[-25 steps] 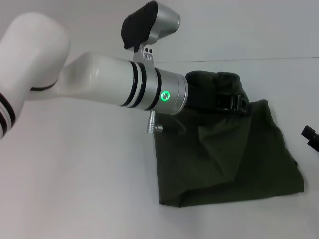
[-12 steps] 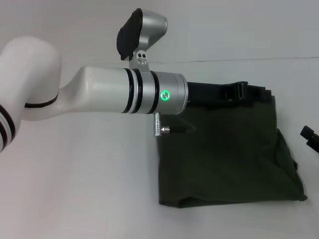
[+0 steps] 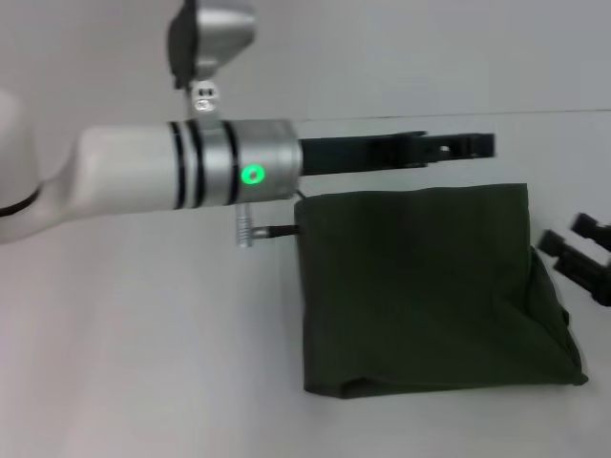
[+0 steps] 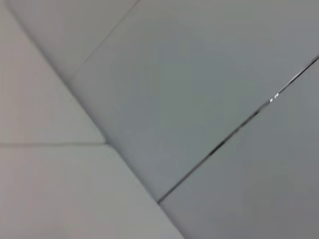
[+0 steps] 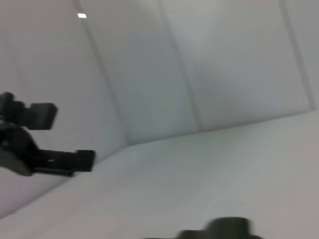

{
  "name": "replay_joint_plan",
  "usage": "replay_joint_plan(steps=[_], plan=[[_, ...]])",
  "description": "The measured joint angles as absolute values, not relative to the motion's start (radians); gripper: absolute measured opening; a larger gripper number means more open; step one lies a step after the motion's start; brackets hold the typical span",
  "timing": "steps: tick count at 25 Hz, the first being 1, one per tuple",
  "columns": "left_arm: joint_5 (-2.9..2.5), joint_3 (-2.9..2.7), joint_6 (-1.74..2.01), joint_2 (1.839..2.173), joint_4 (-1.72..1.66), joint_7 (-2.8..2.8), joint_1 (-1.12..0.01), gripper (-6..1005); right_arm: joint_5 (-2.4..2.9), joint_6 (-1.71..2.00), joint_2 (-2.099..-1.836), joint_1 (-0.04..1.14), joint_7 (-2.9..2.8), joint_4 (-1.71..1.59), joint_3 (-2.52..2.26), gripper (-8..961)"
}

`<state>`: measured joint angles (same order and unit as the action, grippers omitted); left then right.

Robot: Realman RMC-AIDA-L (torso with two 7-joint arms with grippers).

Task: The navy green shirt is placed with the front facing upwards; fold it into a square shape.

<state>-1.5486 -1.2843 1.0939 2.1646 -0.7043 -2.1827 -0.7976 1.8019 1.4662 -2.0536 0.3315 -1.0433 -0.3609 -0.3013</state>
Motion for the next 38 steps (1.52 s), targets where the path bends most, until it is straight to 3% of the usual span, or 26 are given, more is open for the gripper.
replay_joint_plan(steps=[4, 18, 25, 33, 38], plan=[[-1.549, -1.154, 1.159, 2.155, -0.705, -2.091, -0.718, 909, 1.804, 1.489, -2.057, 0.394, -1.053, -0.362, -0.396, 725], [-1.551, -0.996, 1.275, 2.149, -0.705, -1.98, -0.625, 917, 1.803, 0.931, -2.087, 0.592, -1.219, -0.35, -0.644, 715], [-1.551, -0.993, 1.298, 2.15, -0.706, -1.923, -0.605, 916, 1.779, 0.872, -2.09, 0.608, -1.206, -0.353, -0.635, 714], [-1.645, -0.946, 1.339, 2.145, -0.708, -1.962, -0.582, 917, 1.611, 1.215, -2.075, 0.556, -1.196, -0.423, -0.625, 714], [-1.891, -0.932, 1.347, 2.127, -0.706, -2.203, -0.624, 916, 1.593, 1.325, -2.073, 0.503, -1.204, -0.47, -0.567, 715]])
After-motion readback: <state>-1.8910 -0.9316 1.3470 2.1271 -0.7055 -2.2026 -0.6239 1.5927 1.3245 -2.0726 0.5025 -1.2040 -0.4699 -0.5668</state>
